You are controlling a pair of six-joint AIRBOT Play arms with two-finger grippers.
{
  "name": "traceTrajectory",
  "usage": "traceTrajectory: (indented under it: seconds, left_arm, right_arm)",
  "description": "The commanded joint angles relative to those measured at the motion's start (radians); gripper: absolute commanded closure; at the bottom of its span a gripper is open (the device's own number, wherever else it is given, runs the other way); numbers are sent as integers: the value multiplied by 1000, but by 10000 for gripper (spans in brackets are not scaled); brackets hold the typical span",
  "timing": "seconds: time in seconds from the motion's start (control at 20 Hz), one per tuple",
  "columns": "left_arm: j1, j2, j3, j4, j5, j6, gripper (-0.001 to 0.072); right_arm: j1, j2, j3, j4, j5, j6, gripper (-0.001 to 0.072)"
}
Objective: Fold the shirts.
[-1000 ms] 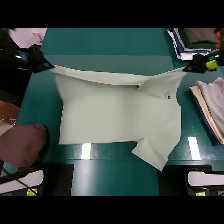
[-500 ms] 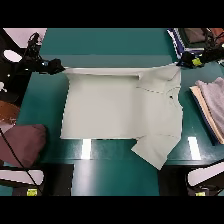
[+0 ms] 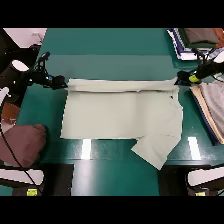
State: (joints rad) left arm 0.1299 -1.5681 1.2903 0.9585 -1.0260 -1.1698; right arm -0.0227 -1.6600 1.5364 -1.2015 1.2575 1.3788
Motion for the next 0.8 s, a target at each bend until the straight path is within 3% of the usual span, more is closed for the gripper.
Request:
traceTrajectory:
  seconds: [0.0, 0.15, 0.2, 0.25, 0.3, 0.35, 0.55, 0.75]
  left_arm:
    - [1, -1, -42, 5, -20, -1, 675]
    - [1, 0, -43, 8, -32, -36, 673]
    - [1, 0, -42, 8, -40, -42, 515]
    - [1, 0, -42, 8, -49, -67, 194]
    - [3, 0, -40, 11, -63, -100, 37]
    - [9, 3, -33, 22, -97, -116, 40]
    - [76, 114, -58, 114, -233, -113, 40]
    - [105, 332, -304, 157, -317, -82, 40]
  right_arm:
    - [0, 91, -172, -3, -71, 1, 697]
    - [0, 142, -274, -3, -89, 1, 696]
    - [0, 150, -295, 0, -90, 1, 693]
    - [0, 154, -305, 11, -86, 2, 603]
    - [-2, 153, -298, 35, -68, 2, 365]
    - [-11, 154, -284, 65, -34, 2, 298]
    - [-77, 216, -248, 109, 172, -24, 299]
    - [-162, 394, -393, 110, 209, -62, 300]
